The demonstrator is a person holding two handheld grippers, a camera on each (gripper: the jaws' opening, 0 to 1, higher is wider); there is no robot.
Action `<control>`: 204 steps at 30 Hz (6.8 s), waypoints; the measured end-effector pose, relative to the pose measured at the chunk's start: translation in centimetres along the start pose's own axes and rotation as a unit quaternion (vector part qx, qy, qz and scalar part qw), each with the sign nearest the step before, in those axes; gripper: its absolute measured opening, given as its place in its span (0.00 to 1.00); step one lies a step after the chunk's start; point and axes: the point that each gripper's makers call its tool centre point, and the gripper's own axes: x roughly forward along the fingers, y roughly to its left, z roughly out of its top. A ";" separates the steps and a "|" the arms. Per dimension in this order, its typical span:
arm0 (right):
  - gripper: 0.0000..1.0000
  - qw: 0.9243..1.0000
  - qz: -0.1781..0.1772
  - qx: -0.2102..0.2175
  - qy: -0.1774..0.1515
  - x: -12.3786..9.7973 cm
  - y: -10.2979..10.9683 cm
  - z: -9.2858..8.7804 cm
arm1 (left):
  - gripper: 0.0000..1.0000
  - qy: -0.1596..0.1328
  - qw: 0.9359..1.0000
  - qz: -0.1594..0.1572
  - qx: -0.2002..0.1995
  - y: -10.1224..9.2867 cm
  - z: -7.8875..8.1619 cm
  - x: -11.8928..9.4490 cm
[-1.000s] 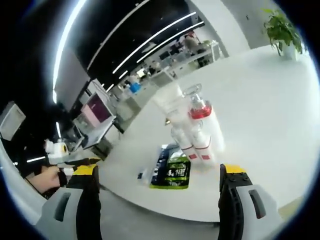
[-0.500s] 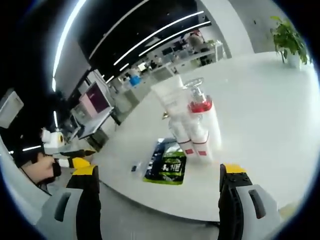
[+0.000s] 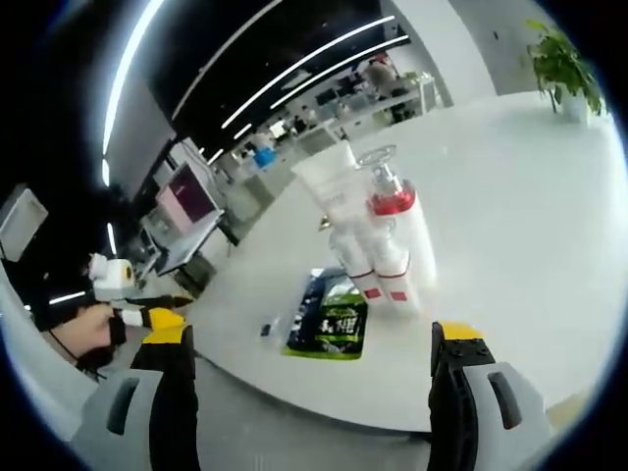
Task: Arrange the skincare products in the storage area until every visible bottle or jar stands upright without overlapping.
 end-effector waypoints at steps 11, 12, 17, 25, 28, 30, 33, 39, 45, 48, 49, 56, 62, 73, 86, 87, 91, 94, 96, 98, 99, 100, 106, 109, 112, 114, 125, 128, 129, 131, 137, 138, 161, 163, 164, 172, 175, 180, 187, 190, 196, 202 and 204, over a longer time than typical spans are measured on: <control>0.98 1.000 0.000 0.013 0.010 0.0 0.1 -0.3 | 0.97 0.016 1.000 -0.013 0.011 -1.1 1.9 2.9; 0.98 1.000 0.001 0.012 0.014 0.0 0.2 -0.4 | 0.97 0.016 1.000 -0.014 0.011 -1.1 2.2 3.2; 0.98 1.000 0.000 0.015 0.019 0.0 0.1 -0.6 | 0.96 0.023 0.999 -0.022 0.022 -1.2 3.3 4.7; 0.98 0.999 -0.001 0.014 0.033 0.0 -0.1 -1.1 | 0.93 0.044 0.998 -0.021 0.040 -0.6 4.8 7.4; 0.98 0.999 0.001 0.015 0.037 0.0 0.1 -1.1 | 0.93 0.055 0.997 -0.027 0.051 -0.8 4.9 8.2; 0.98 0.999 -0.001 0.018 0.036 0.0 0.0 -1.2 | 0.93 0.060 0.996 -0.029 0.057 -0.7 5.2 8.9; 0.97 0.999 -0.004 0.022 0.035 0.0 0.0 -1.1 | 0.93 0.066 0.995 -0.032 0.066 -0.5 5.7 9.8; 0.97 0.999 -0.004 0.022 0.041 0.0 0.2 -1.2 | 0.91 0.074 0.993 -0.035 0.082 0.0 7.4 12.1; 0.97 0.999 -0.011 0.027 0.042 0.0 -0.2 -1.3 | 0.91 0.079 0.991 -0.040 0.096 0.1 8.6 14.3; 0.96 0.999 -0.014 0.030 0.042 0.0 -0.4 -1.3 | 0.89 0.081 0.991 -0.039 0.098 -0.4 8.8 14.9; 0.96 0.999 -0.015 0.031 0.042 0.0 -0.4 -1.3 | 0.88 0.083 0.991 -0.037 0.095 -0.3 9.0 15.4; 0.96 0.998 -0.019 0.040 0.044 0.0 -0.8 -1.4 | 0.88 0.086 0.994 -0.015 0.059 0.4 10.3 18.3; 0.95 0.998 -0.027 0.045 0.040 0.0 -1.1 -1.4 | 0.89 0.083 0.996 0.021 0.034 1.2 11.3 20.9; 0.95 0.997 -0.030 0.053 0.038 -0.1 -1.2 -1.4 | 0.83 0.074 0.994 0.085 -0.011 1.2 12.5 24.4; 0.93 0.997 -0.032 0.067 0.035 -0.1 -1.0 -1.1 | 0.75 0.055 0.990 0.129 -0.019 2.6 14.1 27.3; 0.93 0.997 -0.032 0.068 0.035 -0.1 -1.0 -1.1 | 0.74 0.054 0.990 0.131 -0.017 2.6 14.3 27.6; 0.93 0.996 -0.031 0.069 0.037 -0.1 -1.0 -1.2 | 0.72 0.052 0.988 0.146 -0.012 3.0 14.9 28.4; 0.93 0.996 -0.029 0.071 0.038 -0.1 -1.0 -1.2 | 0.69 0.069 0.984 0.162 -0.007 3.4 14.5 28.7; 0.93 0.996 -0.029 0.072 0.038 -0.1 -1.0 -1.2 | 0.68 0.072 0.984 0.165 -0.011 3.6 14.4 28.9; 0.93 0.996 -0.029 0.071 0.039 -0.1 -1.0 -1.3 | 0.68 0.076 0.983 0.166 -0.022 3.7 14.1 29.0; 0.93 0.996 -0.028 0.071 0.039 -0.1 -1.0 -1.3 | 0.67 0.072 0.983 0.169 -0.020 3.7 14.3 28.9; 0.92 0.996 -0.028 0.071 0.039 -0.1 -1.0 -1.3 | 0.66 0.070 0.983 0.167 -0.018 3.7 14.5 29.0; 0.92 0.996 -0.028 0.071 0.039 0.0 -1.1 -1.3 | 0.58 0.076 0.981 0.181 0.007 4.2 14.5 28.7; 0.92 0.996 -0.028 0.071 0.039 0.0 -1.0 -1.3 | 0.54 0.074 0.982 0.173 0.021 4.0 14.7 28.7; 0.92 0.996 -0.028 0.070 0.039 0.0 -1.1 -1.3 | 0.43 0.071 0.984 0.160 0.041 3.5 14.9 28.7; 0.92 0.996 -0.029 0.070 0.039 0.0 -1.1 -1.3 | 0.36 0.072 0.984 0.153 0.049 3.2 14.8 28.7; 0.92 0.997 -0.028 0.069 0.035 0.0 -1.1 -1.2 | 0.31 0.051 0.985 0.144 0.076 4.3 15.7 28.8; 0.92 0.997 -0.028 0.071 0.033 0.0 -1.0 -1.1 | 0.48 0.039 0.986 0.140 0.084 4.6 16.3 28.3; 0.92 0.997 -0.027 0.071 0.033 0.0 -1.0 -1.1 | 0.52 0.040 0.986 0.140 0.084 5.1 16.4 28.4; 0.92 0.997 -0.027 0.071 0.033 0.0 -1.0 -1.1 | 0.59 0.046 0.987 0.137 0.075 5.8 16.5 28.7; 0.92 0.996 -0.026 0.074 0.034 0.0 -1.0 -1.1 | 0.81 0.091 0.986 0.129 0.054 5.0 15.7 29.8; 0.92 0.996 -0.025 0.074 0.034 0.0 -1.0 -1.1 | 0.82 0.100 0.985 0.129 0.056 5.0 15.6 30.0; 0.91 0.996 -0.028 0.076 0.035 0.0 -1.1 -1.2 | 0.43 0.172 0.976 0.104 0.087 5.5 15.8 29.4; 0.91 0.996 -0.027 0.076 0.035 0.0 -1.1 -1.2 | 0.42 0.171 0.976 0.103 0.091 5.5 15.8 29.4; 0.91 0.996 -0.027 0.076 0.035 0.0 -1.1 -1.2 | 0.42 0.171 0.976 0.103 0.092 5.5 15.9 29.5; 0.91 0.996 -0.028 0.076 0.035 0.0 -1.2 -1.2 | 0.42 0.174 0.976 0.095 0.094 5.4 15.7 29.6; 0.91 0.996 -0.027 0.075 0.034 0.0 -1.1 -1.1 | 0.42 0.176 0.975 0.092 0.098 5.4 15.6 29.6; 0.91 0.996 -0.026 0.073 0.033 0.0 -1.0 -1.1 | 0.42 0.173 0.975 0.091 0.111 5.4 15.9 29.2; 0.91 0.997 -0.020 0.066 0.032 0.0 -0.7 -1.0 | 0.01 0.161 0.972 0.085 0.148 5.0 16.5 26.9; 0.91 0.997 -0.019 0.063 0.031 0.0 -0.7 -1.0 | 0.33 0.155 0.973 0.071 0.156 4.5 16.2 26.8; 0.91 0.998 -0.018 0.060 0.027 -0.2 -0.6 -0.9 | 0.40 0.146 0.974 0.091 0.146 7.1 15.7 25.1; 0.91 0.998 -0.016 0.063 0.025 -0.1 -0.6 -0.8 | 0.52 0.149 0.974 0.132 0.107 12.9 15.9 23.3; 0.91 0.998 -0.015 0.063 0.027 -0.1 -0.6 -0.8 | 0.59 0.144 0.975 0.126 0.114 11.6 15.8 23.1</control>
